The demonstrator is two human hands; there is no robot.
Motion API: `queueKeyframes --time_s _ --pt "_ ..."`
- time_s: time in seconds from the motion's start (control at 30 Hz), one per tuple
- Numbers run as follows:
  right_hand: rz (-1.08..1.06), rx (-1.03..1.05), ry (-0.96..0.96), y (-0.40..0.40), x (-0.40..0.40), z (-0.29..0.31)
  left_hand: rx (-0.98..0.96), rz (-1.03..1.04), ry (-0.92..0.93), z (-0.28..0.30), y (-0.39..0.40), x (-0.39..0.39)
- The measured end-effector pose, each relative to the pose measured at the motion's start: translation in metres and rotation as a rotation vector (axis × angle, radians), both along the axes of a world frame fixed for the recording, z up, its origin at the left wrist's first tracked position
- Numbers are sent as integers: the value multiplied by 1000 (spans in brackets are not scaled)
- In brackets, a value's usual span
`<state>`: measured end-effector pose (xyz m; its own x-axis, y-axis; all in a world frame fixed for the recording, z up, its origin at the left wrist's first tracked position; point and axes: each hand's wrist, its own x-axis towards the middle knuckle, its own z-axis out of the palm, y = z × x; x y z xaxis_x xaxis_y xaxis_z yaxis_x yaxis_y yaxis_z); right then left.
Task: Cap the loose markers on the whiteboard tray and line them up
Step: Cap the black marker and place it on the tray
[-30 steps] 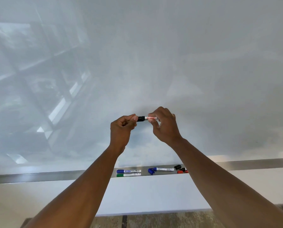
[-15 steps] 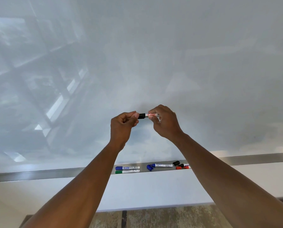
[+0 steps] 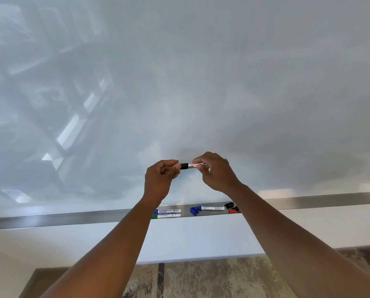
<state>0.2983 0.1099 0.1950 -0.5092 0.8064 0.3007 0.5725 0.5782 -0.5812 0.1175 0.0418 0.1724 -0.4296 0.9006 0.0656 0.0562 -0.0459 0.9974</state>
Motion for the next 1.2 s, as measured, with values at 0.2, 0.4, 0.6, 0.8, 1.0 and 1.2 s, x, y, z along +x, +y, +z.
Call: queueKeyframes --time_s 0.2,0.4,0.6,0.8,1.0,1.2 --pt "16 -55 -150 0 5 -39 -102 -5 73 -39 -5 0" --pt "18 -124 -230 4 3 -76 -227 -41 120 -74 -3 -3" --pt "25 -176 -278 12 -6 -110 -332 -26 194 -102 7 -4" --pt "68 -195 -354 20 -8 -139 -384 -34 263 -123 16 -6" --pt "52 -198 -416 23 -12 -168 -447 -93 385 -149 18 -13" --pt "5 -197 -500 24 -14 -194 -588 -134 648 -167 14 -20"
